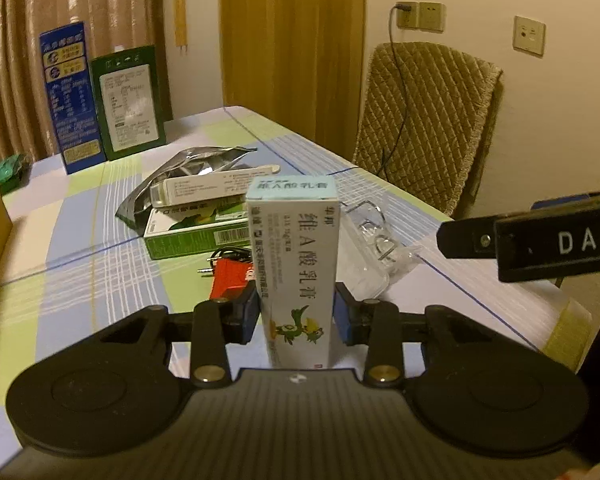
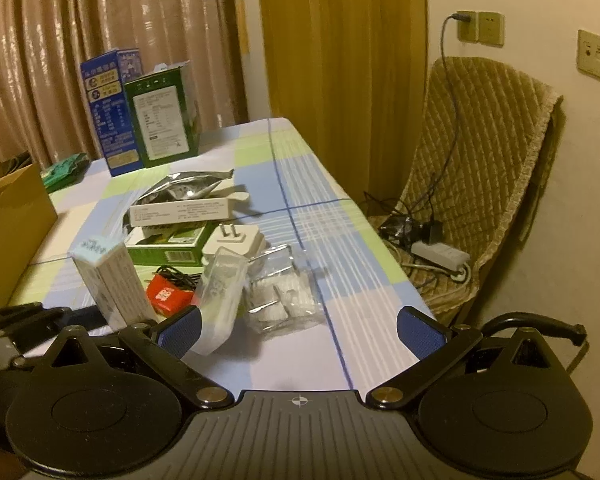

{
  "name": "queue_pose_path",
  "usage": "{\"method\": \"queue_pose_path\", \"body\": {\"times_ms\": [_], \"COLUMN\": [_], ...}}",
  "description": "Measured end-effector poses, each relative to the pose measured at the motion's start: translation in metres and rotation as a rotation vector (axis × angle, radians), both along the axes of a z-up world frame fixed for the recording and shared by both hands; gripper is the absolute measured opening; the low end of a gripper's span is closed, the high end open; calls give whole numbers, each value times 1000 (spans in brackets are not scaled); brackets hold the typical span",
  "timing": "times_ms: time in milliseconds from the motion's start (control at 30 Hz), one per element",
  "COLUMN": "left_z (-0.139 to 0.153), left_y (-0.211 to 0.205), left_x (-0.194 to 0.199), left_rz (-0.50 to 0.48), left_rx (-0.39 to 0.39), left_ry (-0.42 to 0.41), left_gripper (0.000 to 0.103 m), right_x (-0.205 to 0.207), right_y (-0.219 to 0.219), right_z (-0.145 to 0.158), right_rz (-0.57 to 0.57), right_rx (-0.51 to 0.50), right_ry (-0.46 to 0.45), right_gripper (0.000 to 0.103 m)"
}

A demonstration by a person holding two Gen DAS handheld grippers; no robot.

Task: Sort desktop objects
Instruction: 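Hold the white ointment box in the left gripper while the right gripper grasps the clear plastic box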

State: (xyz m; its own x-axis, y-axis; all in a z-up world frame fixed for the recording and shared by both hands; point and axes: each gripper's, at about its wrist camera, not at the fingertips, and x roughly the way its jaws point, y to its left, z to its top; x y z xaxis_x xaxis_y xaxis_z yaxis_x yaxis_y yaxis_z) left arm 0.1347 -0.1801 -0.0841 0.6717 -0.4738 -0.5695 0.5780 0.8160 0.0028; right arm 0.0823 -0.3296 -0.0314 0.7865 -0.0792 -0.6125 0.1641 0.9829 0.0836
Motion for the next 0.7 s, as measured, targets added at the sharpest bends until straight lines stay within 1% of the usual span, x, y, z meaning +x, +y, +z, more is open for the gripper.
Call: {"method": "queue_pose_path", "body": {"times_ms": [100, 233, 300, 367, 433, 567, 633, 700], "left_z": [6, 17, 20, 21, 19, 12, 8, 7], "left_y": [13, 41, 54, 67, 78, 91, 95, 98], "left_x": [-2, -3, -2, 1, 5, 13, 17, 18], "left_rz": [39, 67, 77, 89, 104, 131, 133, 130], "left_rx": [-4, 24, 42, 52, 55, 35, 27, 12], "left_ry": [-13, -36, -42, -33, -6, 25, 41, 40], "left_gripper": [33, 33, 33, 33, 33, 33, 33, 33], "right_x": [4, 14, 20, 27, 32, 38, 42, 42], "right_y": [9, 30, 41, 56, 68, 87, 95, 100], "right_z": [-2, -9, -13, -20, -30, -53, -64, -74], "right_rz": [51, 122, 154, 194, 228, 284, 312, 333], "right_rx": [-9, -41, -75, -140, -210, -348, -420, -492], "right_ry": [-7, -16, -23, -23, -17, 12, 30, 36], "right_gripper": [101, 101, 100, 95, 91, 87, 82, 79]}}
